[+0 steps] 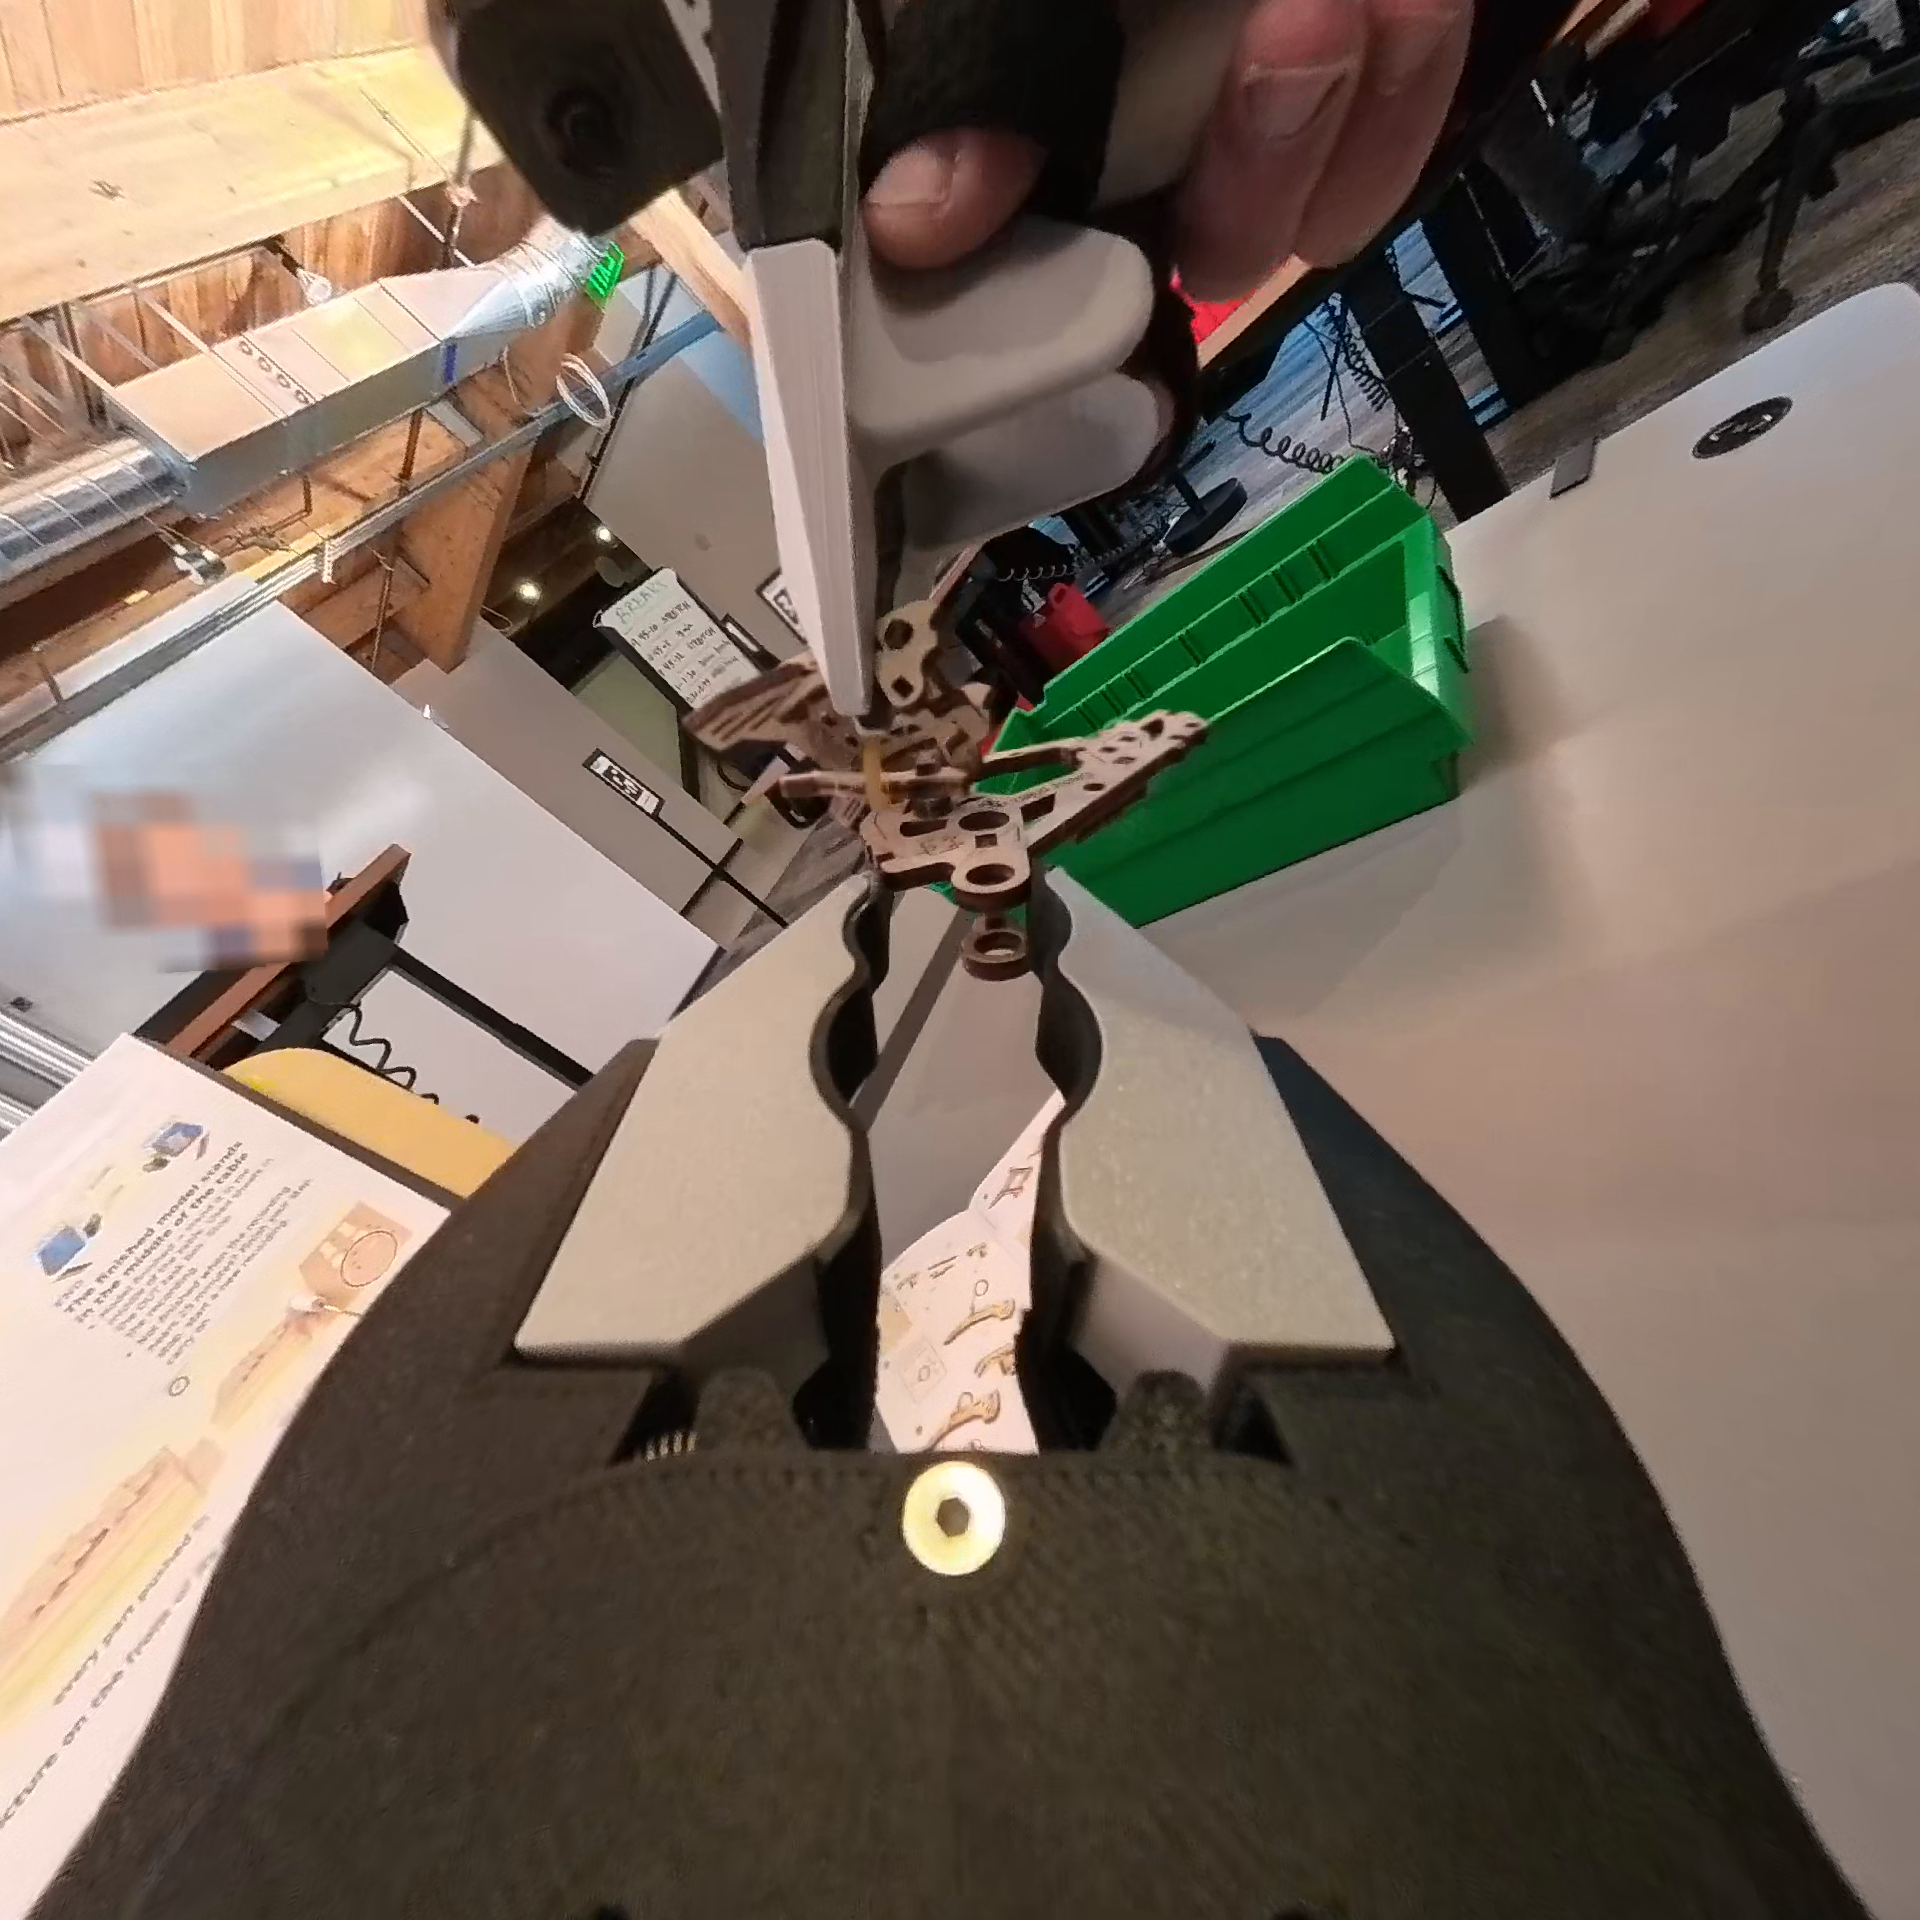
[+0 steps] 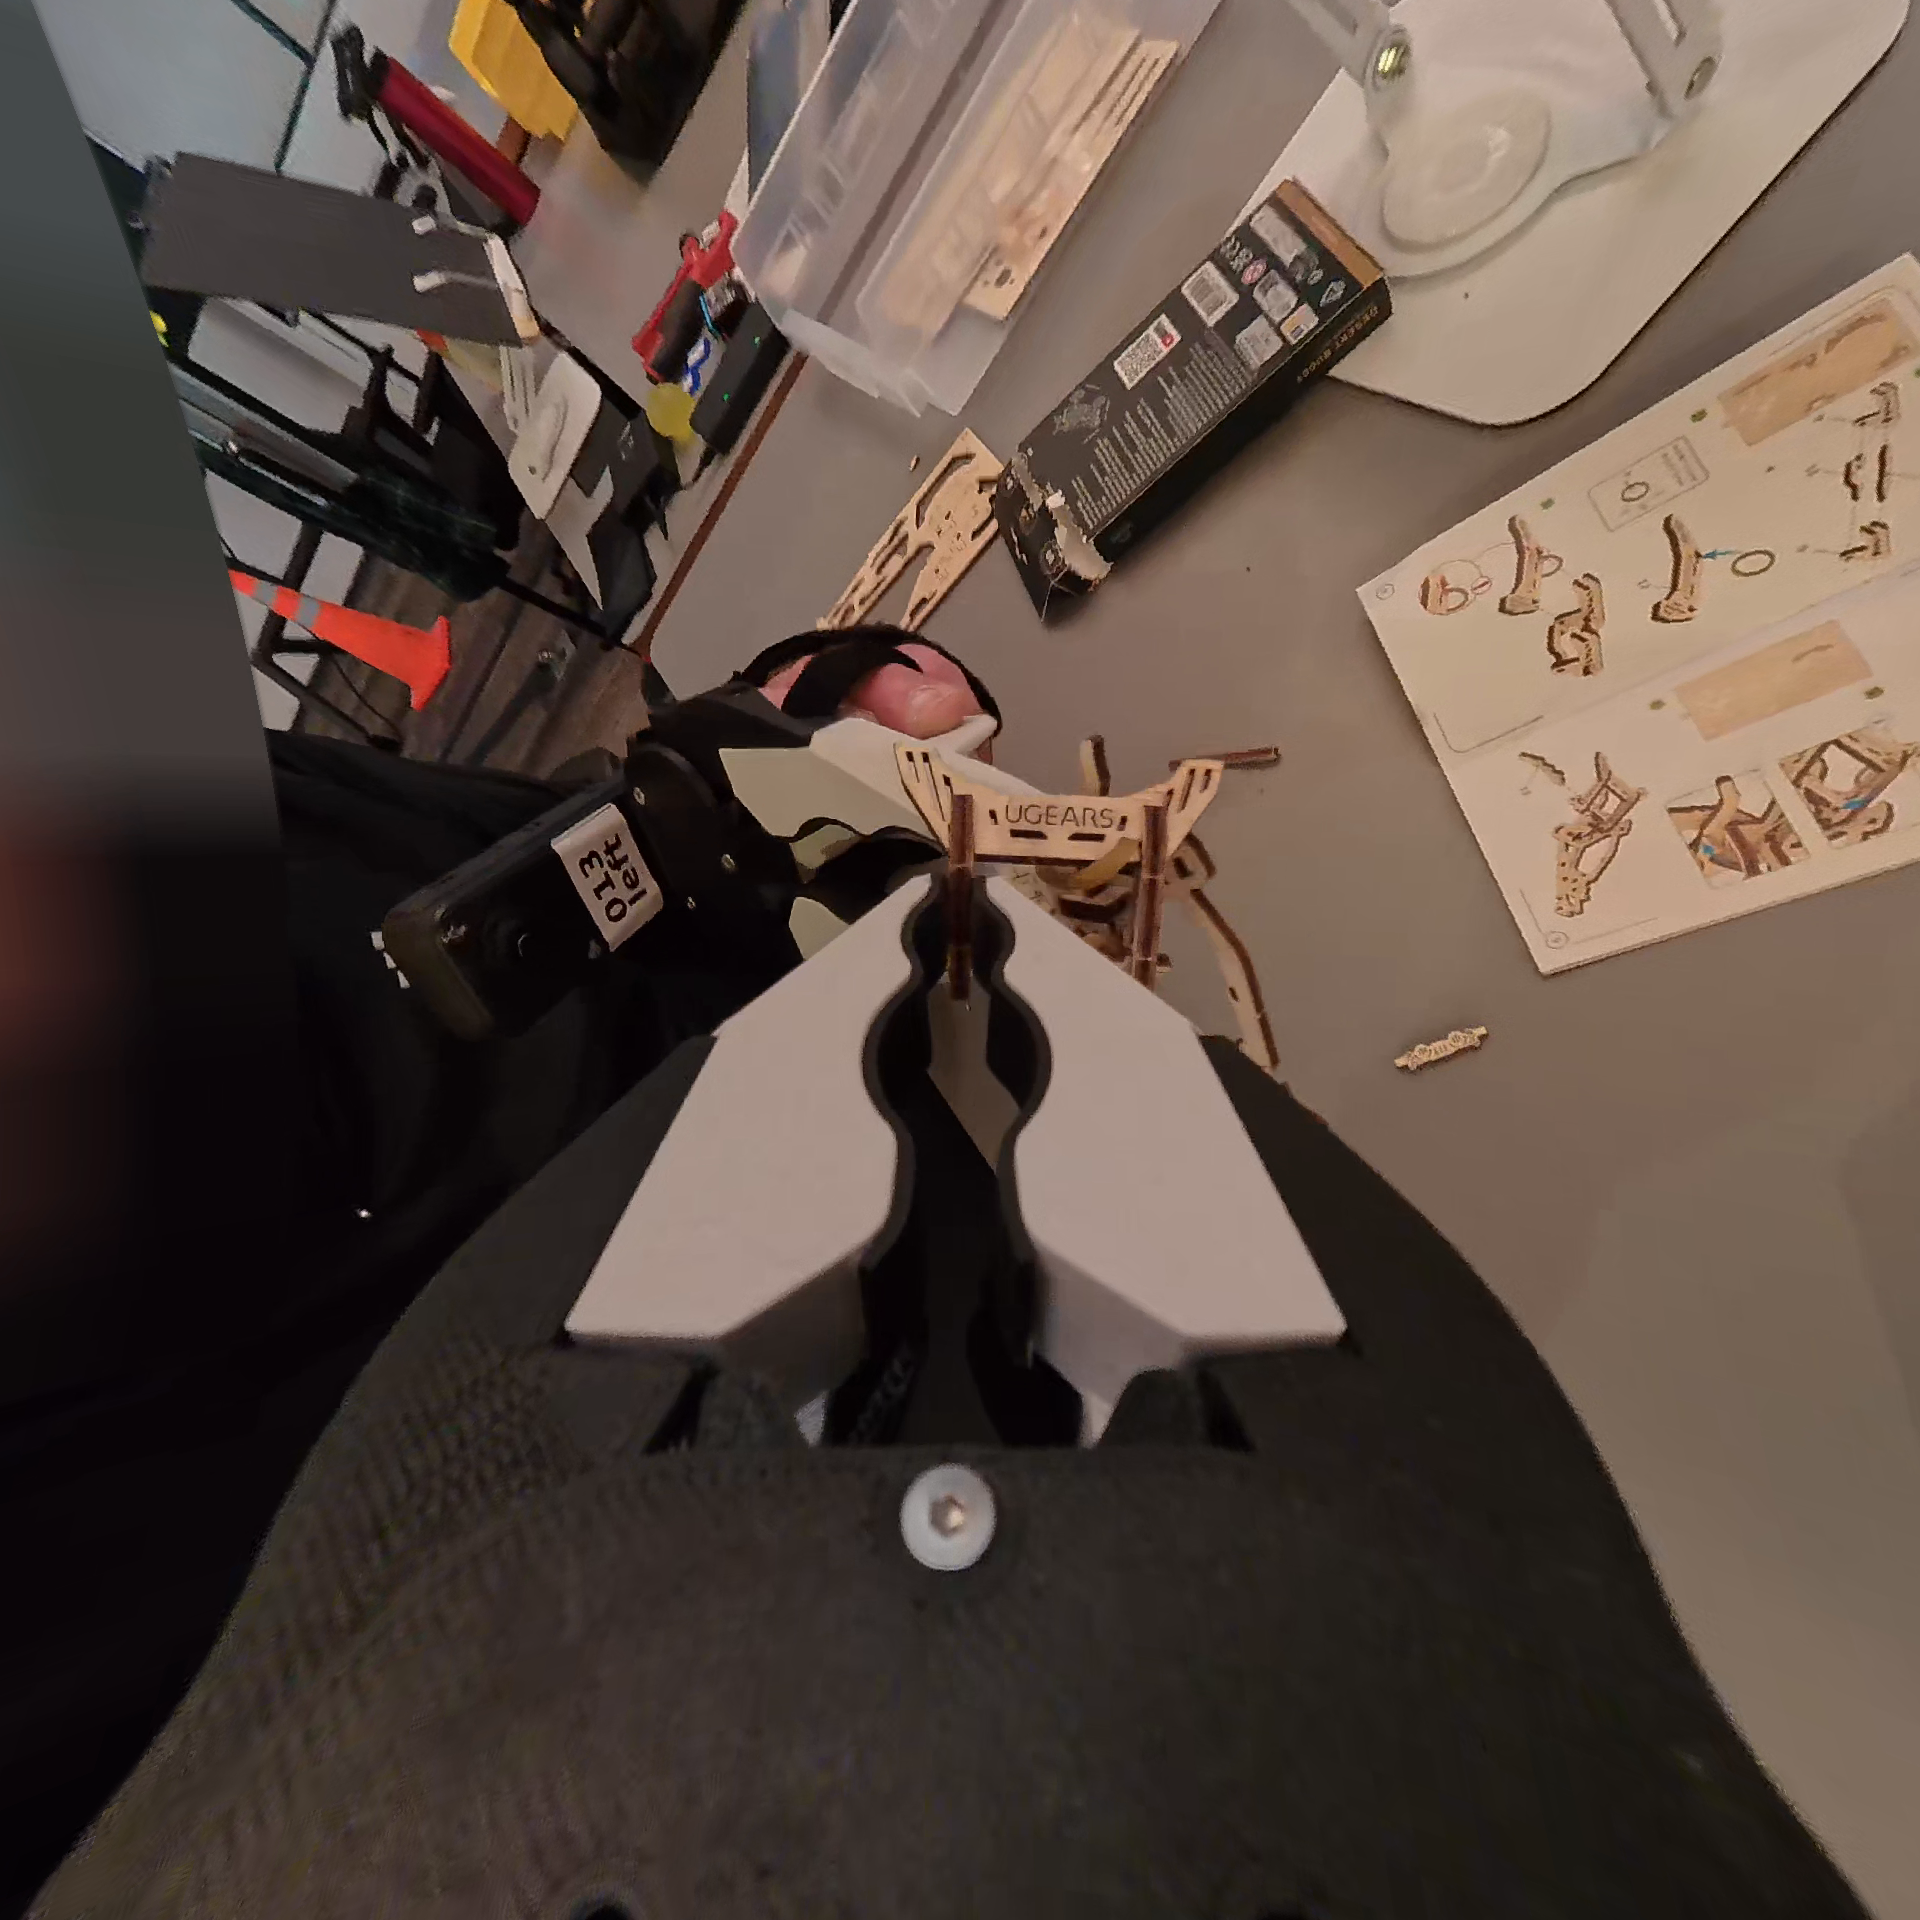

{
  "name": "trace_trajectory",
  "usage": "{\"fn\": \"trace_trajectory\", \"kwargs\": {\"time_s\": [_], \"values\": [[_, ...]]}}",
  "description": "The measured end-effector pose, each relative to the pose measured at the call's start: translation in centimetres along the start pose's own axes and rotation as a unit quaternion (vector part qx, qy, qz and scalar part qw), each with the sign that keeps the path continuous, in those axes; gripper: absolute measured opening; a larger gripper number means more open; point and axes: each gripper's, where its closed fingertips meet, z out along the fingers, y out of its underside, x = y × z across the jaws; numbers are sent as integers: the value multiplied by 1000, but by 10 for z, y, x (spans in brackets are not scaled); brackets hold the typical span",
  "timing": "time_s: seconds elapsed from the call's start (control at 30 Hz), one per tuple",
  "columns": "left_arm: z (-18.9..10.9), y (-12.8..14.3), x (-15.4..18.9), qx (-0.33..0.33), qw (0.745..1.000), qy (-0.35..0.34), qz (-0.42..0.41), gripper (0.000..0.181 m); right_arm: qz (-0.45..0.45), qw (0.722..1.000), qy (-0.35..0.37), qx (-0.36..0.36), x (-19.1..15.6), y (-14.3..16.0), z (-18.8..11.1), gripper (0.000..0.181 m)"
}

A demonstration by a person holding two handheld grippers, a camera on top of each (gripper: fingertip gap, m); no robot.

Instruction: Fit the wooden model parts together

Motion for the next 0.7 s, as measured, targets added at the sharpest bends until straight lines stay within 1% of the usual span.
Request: {"fn": "trace_trajectory", "kwargs": {"time_s": [0.03, 0.1, 0.23, 0.37, 0.47, 0.7], "values": [[-1, -1, 0, 2, 1000, 0, 1, 23, 4, 1000, -6, 8, 0, -1, -1, 0], [-1, -3, 0, 6, 1000, 3, -4, 24, 8, 1000, -13, 10, 1, 0, -2, 0], [-3, -5, -2, 14, 1000, 3, -11, 23, 15, 998, -44, 35, -2, -2, -4, 0], [-3, -5, -1, 18, 1000, 6, -16, 23, 10, 998, -51, 46, -2, -1, -3, 0], [-3, -6, -2, 19, 1000, 8, -20, 23, 4, 998, -41, 48, 0, 0, -3, 10], [-2, -4, 0, 15, 1000, 11, -19, 23, -25, 999, 1, 38, 2, 2, -3, 20]]}}
